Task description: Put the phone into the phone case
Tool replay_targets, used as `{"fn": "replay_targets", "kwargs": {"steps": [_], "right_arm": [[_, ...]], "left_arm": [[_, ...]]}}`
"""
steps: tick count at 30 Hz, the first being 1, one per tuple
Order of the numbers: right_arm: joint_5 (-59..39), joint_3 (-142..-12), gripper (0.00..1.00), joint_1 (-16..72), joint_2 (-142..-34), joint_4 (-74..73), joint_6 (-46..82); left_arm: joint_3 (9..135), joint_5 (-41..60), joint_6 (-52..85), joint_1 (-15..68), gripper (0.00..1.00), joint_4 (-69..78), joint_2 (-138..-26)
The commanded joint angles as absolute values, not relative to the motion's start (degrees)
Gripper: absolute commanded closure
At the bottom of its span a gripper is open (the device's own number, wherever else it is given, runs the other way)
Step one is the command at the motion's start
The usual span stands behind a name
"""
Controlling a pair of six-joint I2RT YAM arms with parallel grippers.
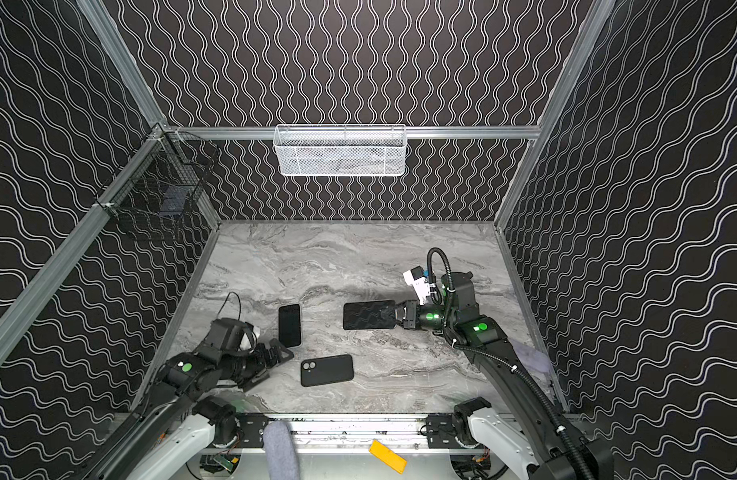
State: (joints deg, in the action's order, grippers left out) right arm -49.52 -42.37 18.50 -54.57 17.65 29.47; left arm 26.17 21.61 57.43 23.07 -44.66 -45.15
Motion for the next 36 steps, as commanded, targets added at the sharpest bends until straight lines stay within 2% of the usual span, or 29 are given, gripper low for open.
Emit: {"fn": "replay_targets", "kwargs": {"steps": [1,11,36], "right_arm": [[-50.17,-42.19,1.00,18.56,-54.36,17.05,28.10],[-48.76,-42.01,0.99,18.54,-53.07,16.52,29.31],[-42.23,-46.23,0.98,18.06,-49.18,24.72,27.98]], "left_arm": [[23.69,22.92,63.53,23.63,0.01,-36.11,-44.54],[18.99,21.03,67.86,28.87,0.01,-24.44,-49.49],[16.53,14.45,74.41,43.14,0.01,-10.59,-59.54]]}}
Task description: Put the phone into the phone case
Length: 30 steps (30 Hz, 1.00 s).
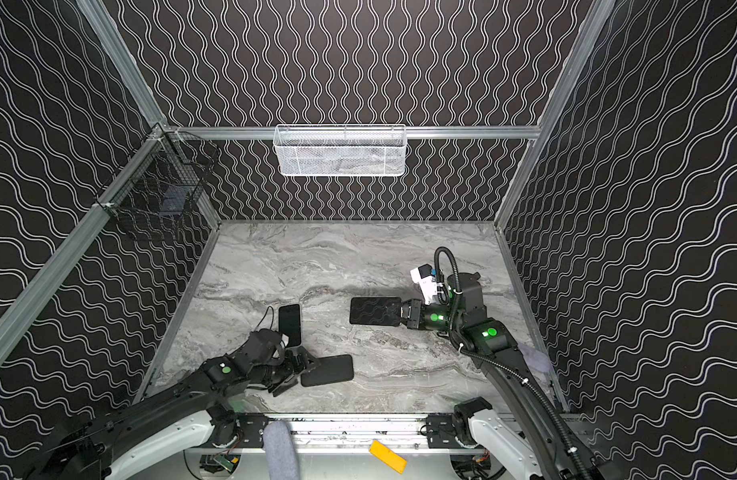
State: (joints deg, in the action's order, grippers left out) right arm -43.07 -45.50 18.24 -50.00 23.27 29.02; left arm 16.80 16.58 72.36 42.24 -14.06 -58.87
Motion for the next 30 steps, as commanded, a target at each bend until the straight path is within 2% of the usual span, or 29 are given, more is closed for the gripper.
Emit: {"fn": "replay_targets", "kwargs": {"steps": [1,18,25,30], "right_arm": [[-41.57,-46.14,0.98,17.94,-48.74,25.42,28.05],[-38.32,-43.29,0.98,16.24,-46.32,33.31,28.64],[-40.26,-37.82,0.98,16.08,-46.11,30.48,30.49],[-43.33,-34.89,0.98,16.11,-47.42,27.28,30.95]], "left_arm": [[16.48,13.99,74.78,43.70,0.01,-10.14,-59.82],[21.95,13.35,73.09,45.01,0.01,1.76,-72.91],[23.62,13.88,73.73,45.51,0.01,6.49,-77.18],[25.97,12.60,71.33,45.46,0.01,3.78,-75.47]]}}
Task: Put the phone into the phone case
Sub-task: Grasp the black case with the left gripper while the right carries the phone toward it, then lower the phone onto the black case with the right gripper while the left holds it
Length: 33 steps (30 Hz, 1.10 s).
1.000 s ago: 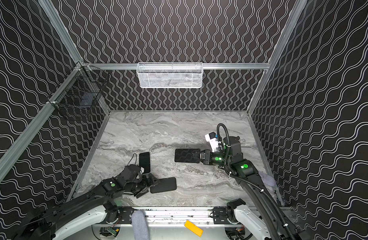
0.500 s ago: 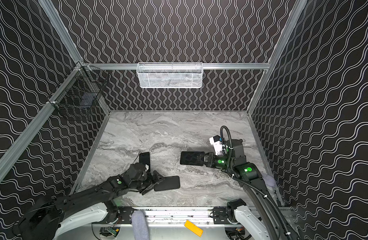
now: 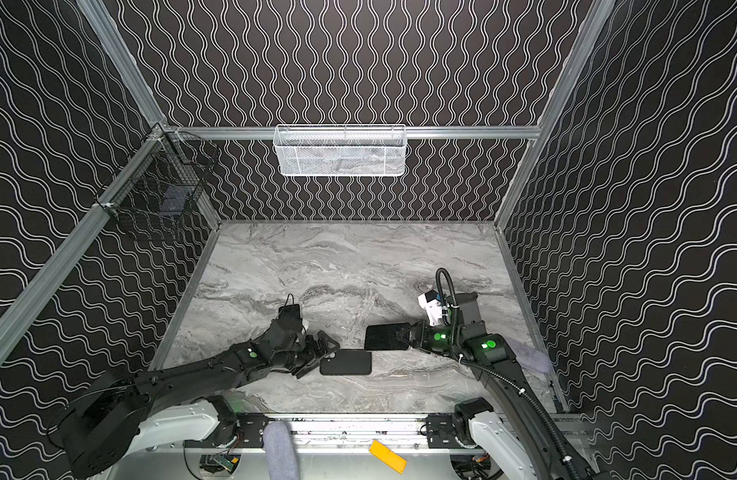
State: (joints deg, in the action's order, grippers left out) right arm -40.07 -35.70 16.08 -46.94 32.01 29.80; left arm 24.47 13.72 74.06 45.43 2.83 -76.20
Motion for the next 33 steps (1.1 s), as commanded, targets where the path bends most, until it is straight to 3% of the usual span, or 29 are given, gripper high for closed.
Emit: {"fn": "replay_targets", "kwargs": {"steps": [1,8,15,33], "right_arm": [[-44.03,-34.12,0.98,16.17,-47.84,26.14,31.44],[-43.44,-29.11,0.98,19.64,-49.06,17.53,36.77],[-36.89,-28.30,0.99,30.63,-55.05,8.50,41.59],[-31.71,-28.80,1.00,39.70,-69.10,-5.12,48.39]], "left_arm": [[26.64,12.29,70.63,45.49,0.01,2.32,-74.59],[28.36,10.57,66.46,42.82,0.01,-5.35,-67.18],[25.31,14.88,64.30,36.73,0.01,-6.37,-64.52],[21.10,17.23,64.69,34.94,0.02,-3.69,-62.29]]}}
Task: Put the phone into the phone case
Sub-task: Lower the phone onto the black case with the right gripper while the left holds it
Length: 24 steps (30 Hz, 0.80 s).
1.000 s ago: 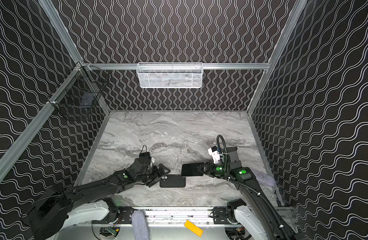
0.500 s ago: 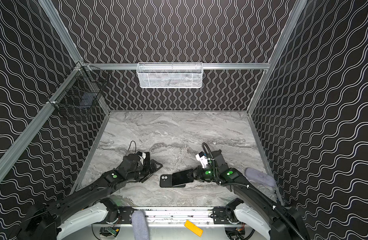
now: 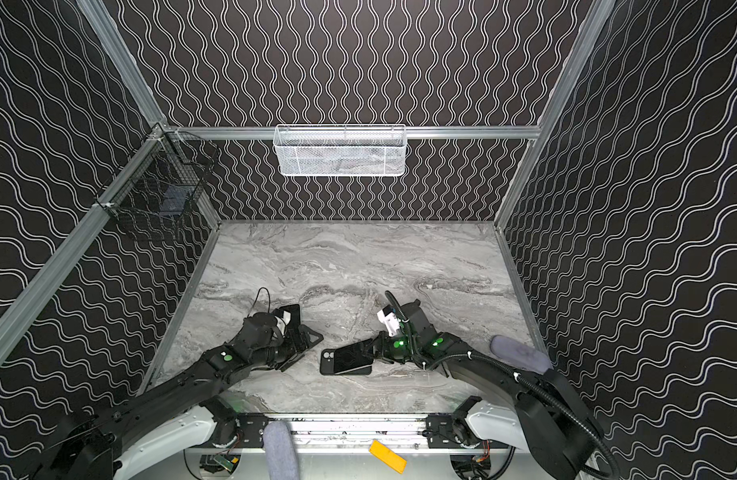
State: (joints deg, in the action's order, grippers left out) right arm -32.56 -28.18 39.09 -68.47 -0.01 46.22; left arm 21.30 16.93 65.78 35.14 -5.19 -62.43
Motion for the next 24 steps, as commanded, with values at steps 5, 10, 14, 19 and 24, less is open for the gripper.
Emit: {"fn": "replay_targets", "kwargs": {"steps": [5,10,14,19,24], "right_arm": [[-29.43,-29.83,1.00,40.57,-70.72,-4.32,49.08],[-27.40,-30.97,1.00,41.49,-72.31,-2.87,50.25],[-26.33,-31.03,1.00,42.11,-73.03,-2.69,50.69],[-25.24,-30.50,1.00,42.45,-74.04,-2.88,51.15],[-24.42,-30.24,1.00,42.80,-74.73,-2.59,51.07]], "left_arm": [[20.46,17.74,64.55,34.84,0.02,-2.42,-63.03],[19.38,17.93,65.16,34.78,0.02,-1.23,-62.76],[18.41,17.93,65.37,34.80,0.02,0.24,-62.96],[16.53,18.58,67.35,34.78,0.02,7.95,-66.19],[16.35,19.34,67.15,34.89,0.02,12.54,-70.12]]}}
